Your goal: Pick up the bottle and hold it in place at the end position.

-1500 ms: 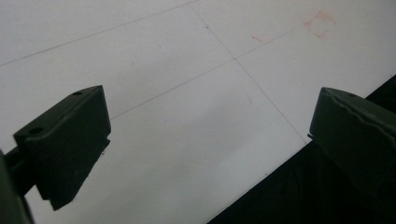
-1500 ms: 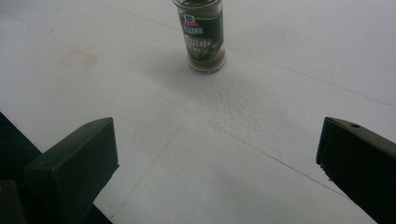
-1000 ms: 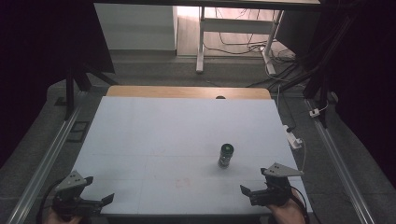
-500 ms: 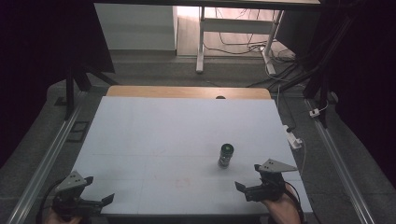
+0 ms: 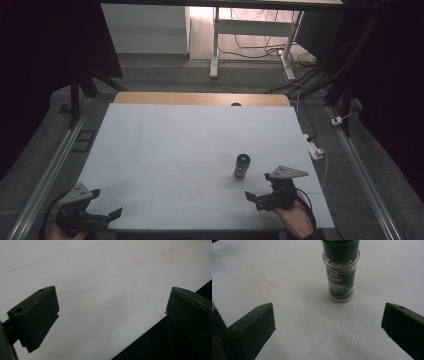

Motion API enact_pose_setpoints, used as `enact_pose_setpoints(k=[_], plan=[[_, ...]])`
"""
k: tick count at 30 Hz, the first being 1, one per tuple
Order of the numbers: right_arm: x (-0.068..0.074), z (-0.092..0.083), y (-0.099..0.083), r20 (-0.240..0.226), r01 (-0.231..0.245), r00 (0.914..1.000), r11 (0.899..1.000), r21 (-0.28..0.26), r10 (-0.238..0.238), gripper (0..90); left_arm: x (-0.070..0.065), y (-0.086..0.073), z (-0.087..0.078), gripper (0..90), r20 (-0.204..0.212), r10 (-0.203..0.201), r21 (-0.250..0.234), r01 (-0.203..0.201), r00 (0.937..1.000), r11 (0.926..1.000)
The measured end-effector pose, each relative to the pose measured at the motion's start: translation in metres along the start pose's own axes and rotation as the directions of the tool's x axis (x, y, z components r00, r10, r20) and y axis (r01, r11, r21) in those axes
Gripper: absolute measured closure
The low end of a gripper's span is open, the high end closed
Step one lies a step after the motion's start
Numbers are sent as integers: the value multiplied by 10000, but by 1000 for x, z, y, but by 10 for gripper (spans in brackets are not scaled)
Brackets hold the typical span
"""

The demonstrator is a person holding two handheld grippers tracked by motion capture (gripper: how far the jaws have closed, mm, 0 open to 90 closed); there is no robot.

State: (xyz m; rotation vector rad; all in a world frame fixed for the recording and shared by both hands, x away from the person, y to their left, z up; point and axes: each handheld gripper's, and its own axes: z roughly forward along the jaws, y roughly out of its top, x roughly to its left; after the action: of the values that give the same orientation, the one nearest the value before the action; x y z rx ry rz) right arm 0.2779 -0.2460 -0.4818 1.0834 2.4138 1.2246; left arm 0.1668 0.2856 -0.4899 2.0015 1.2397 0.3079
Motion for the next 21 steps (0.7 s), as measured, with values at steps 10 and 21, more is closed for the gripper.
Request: enact_pose_setpoints(k=[10, 21], plan=[[-4, 16, 9, 362, 304, 9989, 9991, 292, -314, 0, 0, 1, 1, 0, 51, 37, 30, -37, 10000, 10000], [-12, 35, 20, 352, 388, 9986, 9984, 415, -403, 0, -1, 1, 2, 0, 156, 175, 109, -176, 9997, 9998]])
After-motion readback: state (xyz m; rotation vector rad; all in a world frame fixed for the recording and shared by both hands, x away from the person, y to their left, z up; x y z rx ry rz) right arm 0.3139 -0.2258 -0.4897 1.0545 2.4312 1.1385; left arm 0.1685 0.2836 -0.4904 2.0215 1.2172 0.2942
